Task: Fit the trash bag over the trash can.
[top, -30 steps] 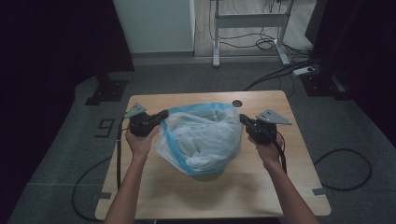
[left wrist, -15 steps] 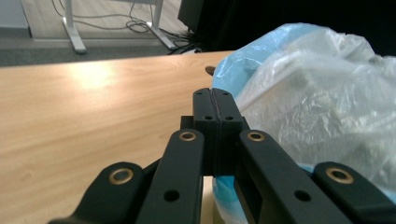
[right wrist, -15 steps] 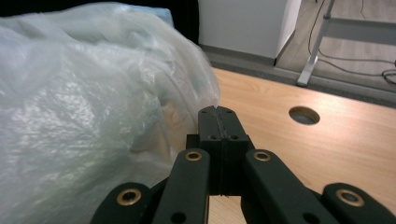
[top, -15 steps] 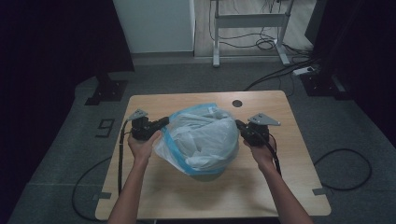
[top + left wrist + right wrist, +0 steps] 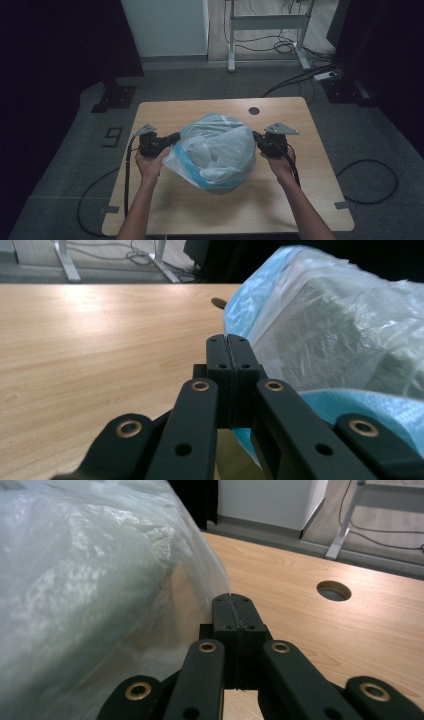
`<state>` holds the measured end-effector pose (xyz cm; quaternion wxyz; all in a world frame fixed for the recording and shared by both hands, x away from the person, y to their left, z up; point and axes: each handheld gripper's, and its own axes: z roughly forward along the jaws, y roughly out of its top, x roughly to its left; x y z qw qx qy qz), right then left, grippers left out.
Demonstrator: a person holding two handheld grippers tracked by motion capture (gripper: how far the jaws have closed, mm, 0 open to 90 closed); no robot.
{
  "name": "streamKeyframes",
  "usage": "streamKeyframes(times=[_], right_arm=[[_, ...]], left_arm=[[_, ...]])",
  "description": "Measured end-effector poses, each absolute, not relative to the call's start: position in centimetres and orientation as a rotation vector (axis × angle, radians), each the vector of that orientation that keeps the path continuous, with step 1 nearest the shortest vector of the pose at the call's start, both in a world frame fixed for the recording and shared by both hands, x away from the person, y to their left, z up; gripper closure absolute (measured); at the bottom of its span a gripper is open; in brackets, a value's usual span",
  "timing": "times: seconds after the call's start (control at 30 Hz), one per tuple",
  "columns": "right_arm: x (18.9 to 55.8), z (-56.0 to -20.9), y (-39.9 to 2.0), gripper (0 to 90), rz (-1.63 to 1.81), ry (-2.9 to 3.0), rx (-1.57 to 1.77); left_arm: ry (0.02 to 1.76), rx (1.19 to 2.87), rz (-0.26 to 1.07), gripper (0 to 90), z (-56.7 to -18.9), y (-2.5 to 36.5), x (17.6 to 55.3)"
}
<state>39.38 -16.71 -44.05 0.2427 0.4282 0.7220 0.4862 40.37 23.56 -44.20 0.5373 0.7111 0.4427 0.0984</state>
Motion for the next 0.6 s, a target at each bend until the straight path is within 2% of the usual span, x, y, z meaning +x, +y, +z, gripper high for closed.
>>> streamKeyframes(times=[0.33,0.6], right_arm=[[40.9,-44.1,-15.9,89.0,1.295,2.039,1.191],[41.5,-44.2,-15.8,89.0,1.251,2.075,1.204]], left_arm=[[1.098,1.713,0.172,89.5,-45.3,23.2,41.6],[1.14,1.725,0.179,89.5,-46.0,24.0,41.8]])
